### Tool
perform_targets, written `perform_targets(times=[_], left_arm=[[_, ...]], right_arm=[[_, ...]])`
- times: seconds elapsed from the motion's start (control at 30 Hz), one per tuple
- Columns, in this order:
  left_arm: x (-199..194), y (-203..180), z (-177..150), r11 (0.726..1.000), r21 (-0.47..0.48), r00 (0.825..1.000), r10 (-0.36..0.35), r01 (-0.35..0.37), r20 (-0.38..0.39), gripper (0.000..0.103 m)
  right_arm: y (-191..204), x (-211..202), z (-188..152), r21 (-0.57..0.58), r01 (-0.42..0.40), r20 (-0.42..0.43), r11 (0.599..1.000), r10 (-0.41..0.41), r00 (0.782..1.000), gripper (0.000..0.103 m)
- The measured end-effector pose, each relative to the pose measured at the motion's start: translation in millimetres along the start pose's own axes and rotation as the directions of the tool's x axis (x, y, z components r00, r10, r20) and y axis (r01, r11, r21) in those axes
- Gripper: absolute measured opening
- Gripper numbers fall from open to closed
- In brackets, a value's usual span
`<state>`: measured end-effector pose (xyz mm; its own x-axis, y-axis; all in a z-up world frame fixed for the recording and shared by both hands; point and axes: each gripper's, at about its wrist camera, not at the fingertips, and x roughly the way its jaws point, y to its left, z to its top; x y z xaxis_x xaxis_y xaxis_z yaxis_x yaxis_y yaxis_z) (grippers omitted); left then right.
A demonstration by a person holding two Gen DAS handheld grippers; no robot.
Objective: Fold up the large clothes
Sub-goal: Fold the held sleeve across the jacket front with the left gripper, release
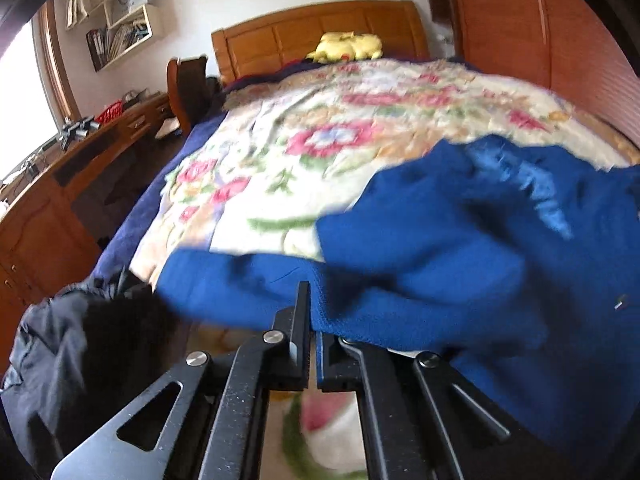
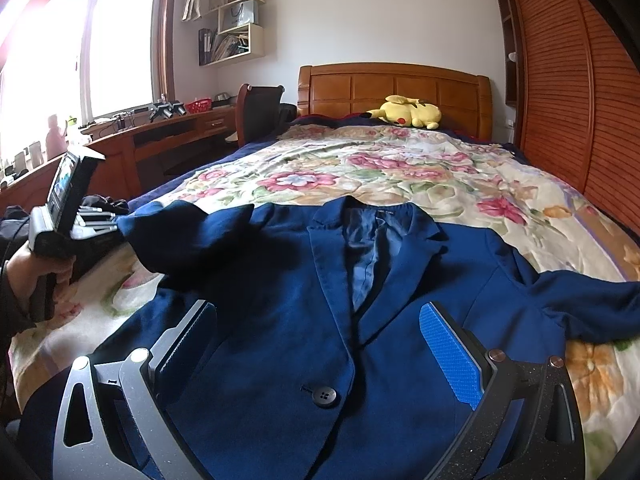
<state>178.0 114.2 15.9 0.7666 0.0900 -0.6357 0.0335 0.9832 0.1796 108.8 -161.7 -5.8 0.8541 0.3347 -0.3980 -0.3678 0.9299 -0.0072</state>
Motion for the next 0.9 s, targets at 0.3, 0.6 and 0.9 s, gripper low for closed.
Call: perform_targets(times=[0.3, 0.6, 0.9], left_arm=[[-43.8, -76.2, 34.5, 0.988, 0.090, 0.990, -0.130, 0.124, 0.058, 0.002], [-48.6, -104.1, 9.4, 0.973, 0.072, 0.976, -0.216, 0.218, -0.028, 0.015], [-53.4, -86.9, -41.6, 0.975, 0.047, 0.974, -0.213, 0.217, -0.072, 0.042]], right_arm=[[-13.9, -10.4, -1.2, 0.035, 0.024, 0.023, 0.999, -0.024, 0.999, 0.101], [-15.9, -11.4, -3.0, 0.024, 0.025, 0.008, 0.999, -0.025, 1.000, 0.101], [-12.8, -12.7, -3.3, -0.002, 0.020, 0.004, 1.000, -0.020, 1.000, 0.101]])
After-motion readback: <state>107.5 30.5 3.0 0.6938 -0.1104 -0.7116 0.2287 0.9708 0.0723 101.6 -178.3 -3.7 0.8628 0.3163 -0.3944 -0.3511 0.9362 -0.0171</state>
